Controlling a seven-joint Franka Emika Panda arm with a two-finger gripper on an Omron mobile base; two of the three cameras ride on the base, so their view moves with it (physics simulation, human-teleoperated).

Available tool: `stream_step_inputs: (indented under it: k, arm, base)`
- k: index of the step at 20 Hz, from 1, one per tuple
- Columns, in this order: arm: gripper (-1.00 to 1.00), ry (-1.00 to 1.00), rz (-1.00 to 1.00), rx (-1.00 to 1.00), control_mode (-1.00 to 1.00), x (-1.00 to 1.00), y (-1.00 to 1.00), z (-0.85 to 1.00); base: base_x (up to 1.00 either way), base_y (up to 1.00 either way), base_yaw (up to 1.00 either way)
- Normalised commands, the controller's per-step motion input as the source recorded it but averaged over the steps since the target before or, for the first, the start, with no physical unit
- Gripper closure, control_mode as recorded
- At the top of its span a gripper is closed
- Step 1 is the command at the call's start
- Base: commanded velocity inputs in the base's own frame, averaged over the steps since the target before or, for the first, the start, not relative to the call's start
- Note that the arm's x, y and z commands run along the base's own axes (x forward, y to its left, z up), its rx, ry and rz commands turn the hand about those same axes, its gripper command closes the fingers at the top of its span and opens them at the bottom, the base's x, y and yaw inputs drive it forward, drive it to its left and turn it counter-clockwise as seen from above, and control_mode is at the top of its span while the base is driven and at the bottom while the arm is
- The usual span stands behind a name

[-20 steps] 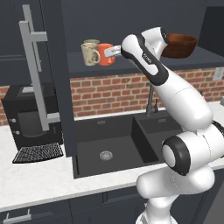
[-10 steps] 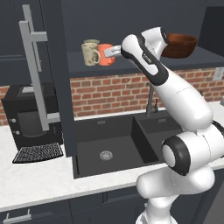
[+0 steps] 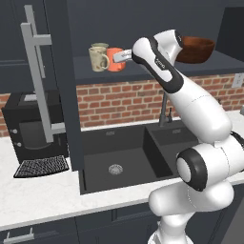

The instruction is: Gather all objects into one cabinet and sort the glasses and bowls to opposite sides.

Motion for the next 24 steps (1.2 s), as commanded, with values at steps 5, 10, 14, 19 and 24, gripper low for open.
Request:
stream_step_inputs:
  k: [5,10,14,19,24]
  arm:
    - [-1.00,-0.06,-0.03,0.00,-1.00,-0.58,-0.19,0.00]
    - [-1.00,-0.14,-0.11,0.01,-1.00,-1.00,-0.73,0.00]
    - [-1.00,-0.11,-0.23,0.02,-1.00,-1.00,-0.68,0.10]
    - [-1.00,-0.02,-0.32,0.00,-1.00,-1.00,-0.37,0.38]
    - [-1.00,0.08,-0.34,0.00,-1.00,-1.00,-0.23,0.55]
  base:
    - [0.00,0.00,0.00]
    - [0.00,0.00,0.00]
    - [0.00,0.00,0.00]
    - [0.00,0.00,0.00]
    - [0.00,0.00,0.00]
